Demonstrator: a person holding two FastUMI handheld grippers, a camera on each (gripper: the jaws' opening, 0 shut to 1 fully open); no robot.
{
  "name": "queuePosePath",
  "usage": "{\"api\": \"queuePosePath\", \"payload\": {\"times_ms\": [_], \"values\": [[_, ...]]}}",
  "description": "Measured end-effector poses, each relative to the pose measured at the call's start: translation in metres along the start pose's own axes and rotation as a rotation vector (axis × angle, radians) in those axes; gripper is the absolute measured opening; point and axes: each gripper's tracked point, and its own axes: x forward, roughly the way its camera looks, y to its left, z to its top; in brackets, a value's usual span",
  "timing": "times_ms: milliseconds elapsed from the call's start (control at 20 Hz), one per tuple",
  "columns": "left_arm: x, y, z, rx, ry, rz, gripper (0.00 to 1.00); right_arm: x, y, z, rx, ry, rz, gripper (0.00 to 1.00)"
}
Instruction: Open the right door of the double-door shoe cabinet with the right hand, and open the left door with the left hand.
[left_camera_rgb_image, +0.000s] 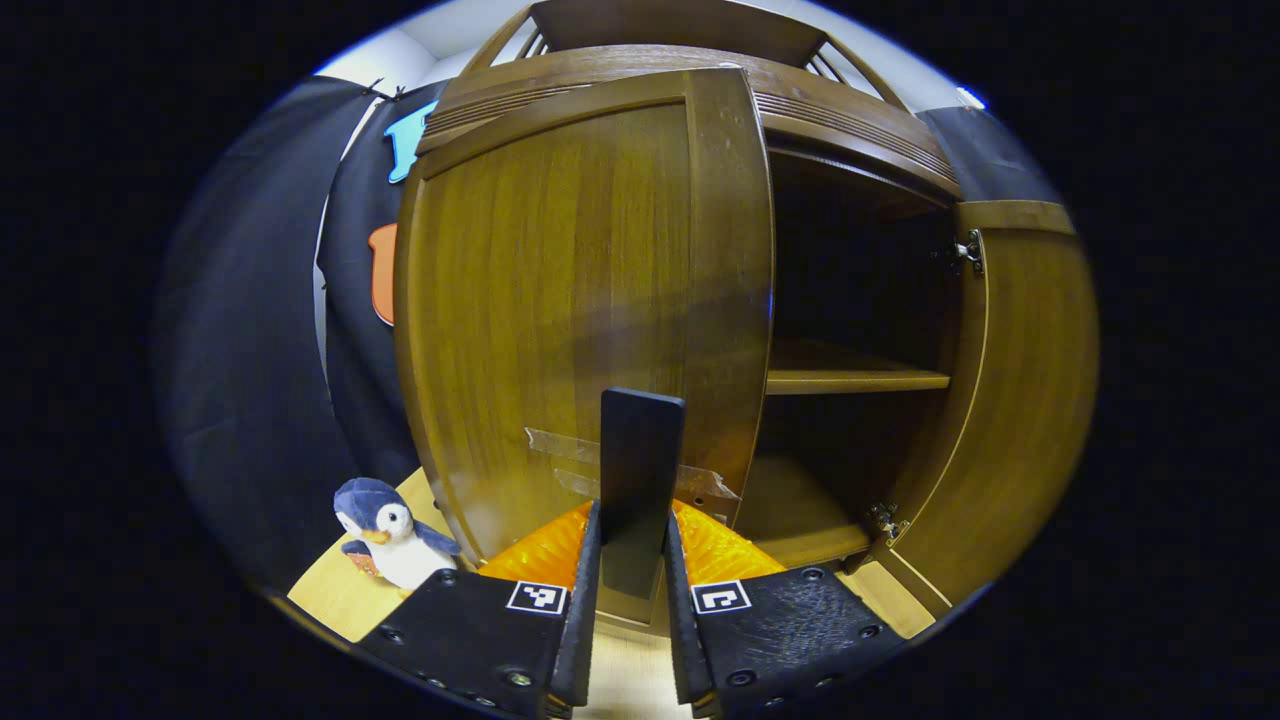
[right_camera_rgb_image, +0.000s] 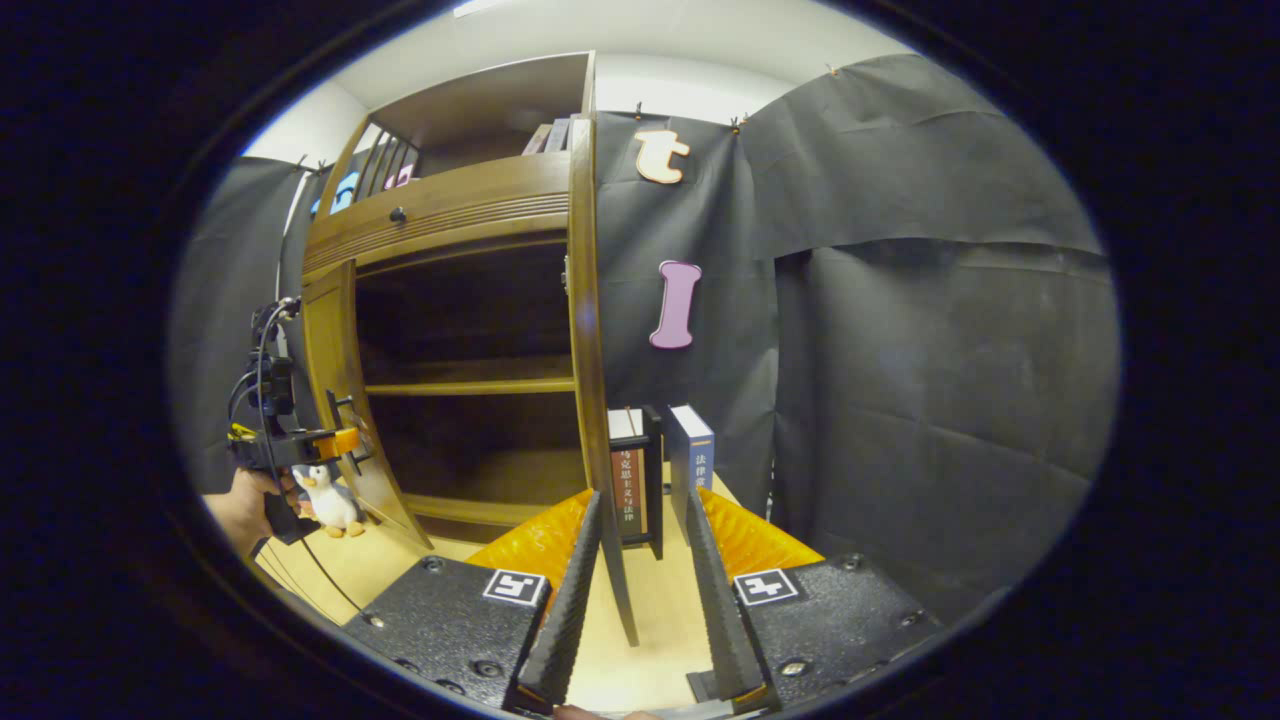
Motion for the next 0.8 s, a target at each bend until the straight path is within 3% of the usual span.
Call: {"api": "queuePosePath", "payload": {"times_ms": [100, 150, 250, 300, 800], "values": [[-0.009, 0.004, -0.002, -0.001, -0.001, 0.010, 0.31, 0.002, 0.006, 0.001, 0.000, 0.001, 0.020, 0.55], [-0.012, 0.007, -0.002, -0.001, -0.002, 0.015, 0.40, 0.002, 0.009, -0.001, -0.002, 0.000, 0.027, 0.55], [-0.020, 0.013, -0.004, -0.008, -0.003, 0.025, 0.40, 0.003, 0.015, -0.003, -0.007, 0.002, 0.046, 0.55], [-0.024, 0.015, -0.004, -0.013, -0.002, 0.029, 0.31, 0.004, 0.019, -0.003, -0.009, 0.004, 0.058, 0.55], [-0.065, 0.052, -0.013, -0.030, 0.005, 0.101, 0.31, 0.006, 0.032, -0.005, -0.044, 0.005, 0.084, 0.55]]}}
